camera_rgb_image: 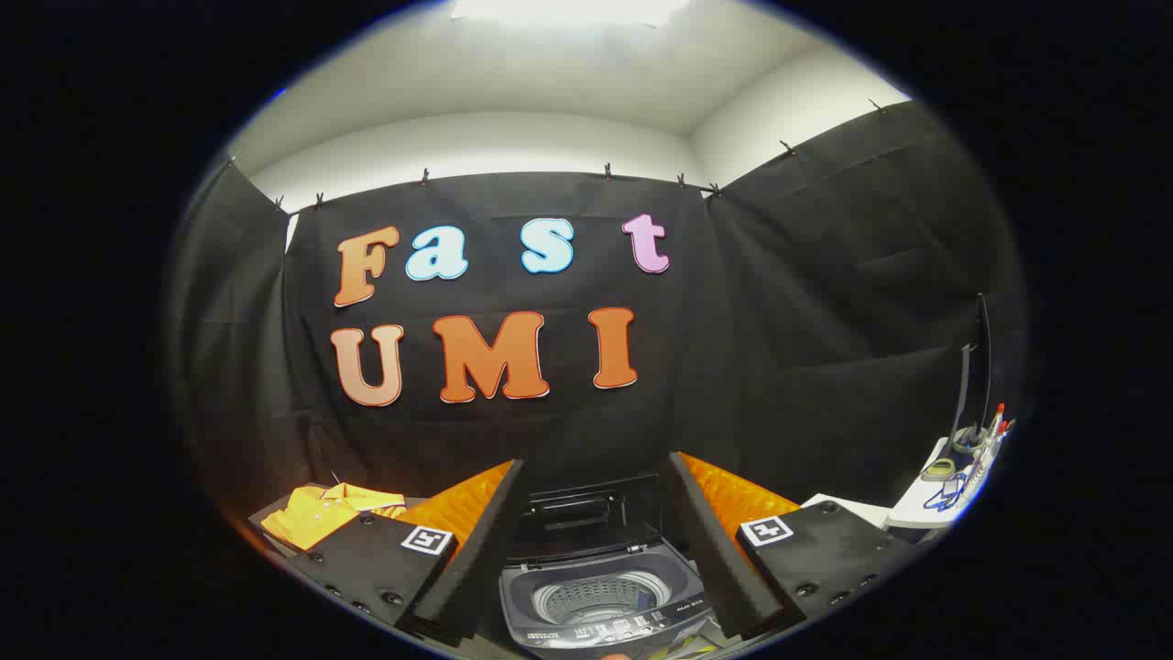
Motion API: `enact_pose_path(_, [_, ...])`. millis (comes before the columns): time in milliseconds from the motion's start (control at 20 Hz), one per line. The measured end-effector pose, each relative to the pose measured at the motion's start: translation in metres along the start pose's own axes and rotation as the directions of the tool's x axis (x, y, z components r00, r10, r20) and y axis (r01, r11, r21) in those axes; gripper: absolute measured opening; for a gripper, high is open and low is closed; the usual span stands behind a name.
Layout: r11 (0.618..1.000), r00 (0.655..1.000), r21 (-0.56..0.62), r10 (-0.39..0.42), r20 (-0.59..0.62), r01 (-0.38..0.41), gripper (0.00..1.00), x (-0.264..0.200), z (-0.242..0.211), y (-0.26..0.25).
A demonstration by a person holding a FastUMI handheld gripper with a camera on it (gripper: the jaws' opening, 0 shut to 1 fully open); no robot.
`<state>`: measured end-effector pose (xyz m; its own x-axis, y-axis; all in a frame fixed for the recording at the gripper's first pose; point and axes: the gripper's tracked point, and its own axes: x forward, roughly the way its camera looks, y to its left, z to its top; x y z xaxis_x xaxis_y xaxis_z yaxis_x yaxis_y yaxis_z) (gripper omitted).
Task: Put the clothes into the washing machine and then close the washing machine lid.
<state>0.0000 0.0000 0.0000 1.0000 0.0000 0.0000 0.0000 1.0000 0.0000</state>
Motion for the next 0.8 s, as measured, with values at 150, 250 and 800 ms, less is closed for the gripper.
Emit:
enact_pose_path(150, [1.000,1.000,0.004,-0.002,0.002,0.002,0.98,0.001,0.001,-0.009])
enact_pose_path(250, [1.000,1.000,0.012,0.001,0.001,-0.001,0.98,0.002,0.000,-0.010])
enact_pose_path(800, [1.000,1.000,0.021,0.003,0.014,-0.004,0.98,-0.002,0.002,-0.016])
